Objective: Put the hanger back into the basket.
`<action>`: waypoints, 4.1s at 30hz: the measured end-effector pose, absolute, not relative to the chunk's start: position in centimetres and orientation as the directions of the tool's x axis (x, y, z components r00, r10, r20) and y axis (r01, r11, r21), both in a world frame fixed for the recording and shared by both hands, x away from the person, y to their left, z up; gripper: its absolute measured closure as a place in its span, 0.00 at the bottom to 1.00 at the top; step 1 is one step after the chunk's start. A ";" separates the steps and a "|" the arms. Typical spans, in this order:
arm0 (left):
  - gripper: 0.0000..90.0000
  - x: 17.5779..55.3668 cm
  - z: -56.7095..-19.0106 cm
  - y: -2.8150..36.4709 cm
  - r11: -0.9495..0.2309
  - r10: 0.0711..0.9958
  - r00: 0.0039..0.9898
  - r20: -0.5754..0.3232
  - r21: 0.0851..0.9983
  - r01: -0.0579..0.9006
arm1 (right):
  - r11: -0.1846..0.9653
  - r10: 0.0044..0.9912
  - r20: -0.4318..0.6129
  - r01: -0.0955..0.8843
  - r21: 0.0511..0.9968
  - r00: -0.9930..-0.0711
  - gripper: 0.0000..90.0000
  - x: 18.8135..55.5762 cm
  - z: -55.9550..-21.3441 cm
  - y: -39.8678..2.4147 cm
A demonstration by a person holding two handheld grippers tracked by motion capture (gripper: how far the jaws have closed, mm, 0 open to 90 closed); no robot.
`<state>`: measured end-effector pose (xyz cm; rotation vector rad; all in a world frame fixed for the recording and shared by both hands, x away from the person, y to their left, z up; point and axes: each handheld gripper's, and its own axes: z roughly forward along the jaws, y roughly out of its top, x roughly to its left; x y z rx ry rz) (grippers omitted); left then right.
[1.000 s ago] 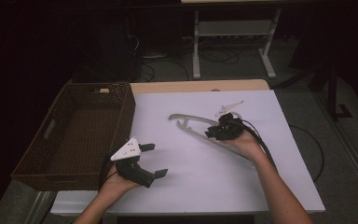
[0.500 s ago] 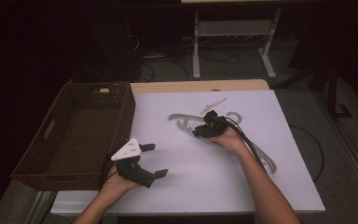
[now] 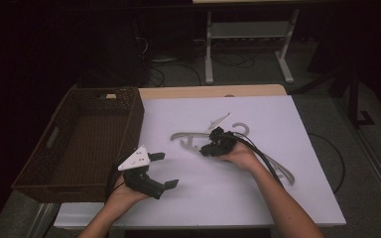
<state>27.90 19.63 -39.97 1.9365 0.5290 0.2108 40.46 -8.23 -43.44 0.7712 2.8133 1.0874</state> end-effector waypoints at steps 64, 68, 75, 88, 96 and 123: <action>0.00 28.5 -40.0 19.3 -0.354 0.458 0.884 -0.089 0.894 0.273 | 0.625 0.469 0.166 0.458 0.632 -0.868 0.99 29.1 -43.1 -14.2; 0.00 29.2 -40.0 19.0 -0.370 0.457 0.885 -0.085 0.887 0.277 | 0.635 0.457 0.162 0.449 0.629 -0.874 0.99 29.3 -43.4 -14.3; 0.00 30.8 -40.1 18.0 -0.411 0.452 0.889 -0.077 0.866 0.284 | 0.643 0.452 0.158 0.444 0.624 -0.878 1.00 29.4 -43.6 -14.2; 0.12 35.0 -41.3 14.0 -0.541 0.384 0.922 -0.047 0.798 0.265 | 0.636 0.459 0.173 0.459 0.621 -0.871 1.00 29.3 -43.6 -14.1; 0.19 36.6 -42.7 11.9 -0.607 0.346 0.937 -0.045 0.751 0.260 | 0.647 0.453 0.154 0.442 0.621 -0.878 1.00 29.4 -43.6 -14.2; 0.75 38.3 -44.1 8.6 -0.725 0.246 0.969 -0.005 0.663 0.187 | 0.637 0.462 0.173 0.462 0.618 -0.870 1.00 29.4 -43.8 -14.2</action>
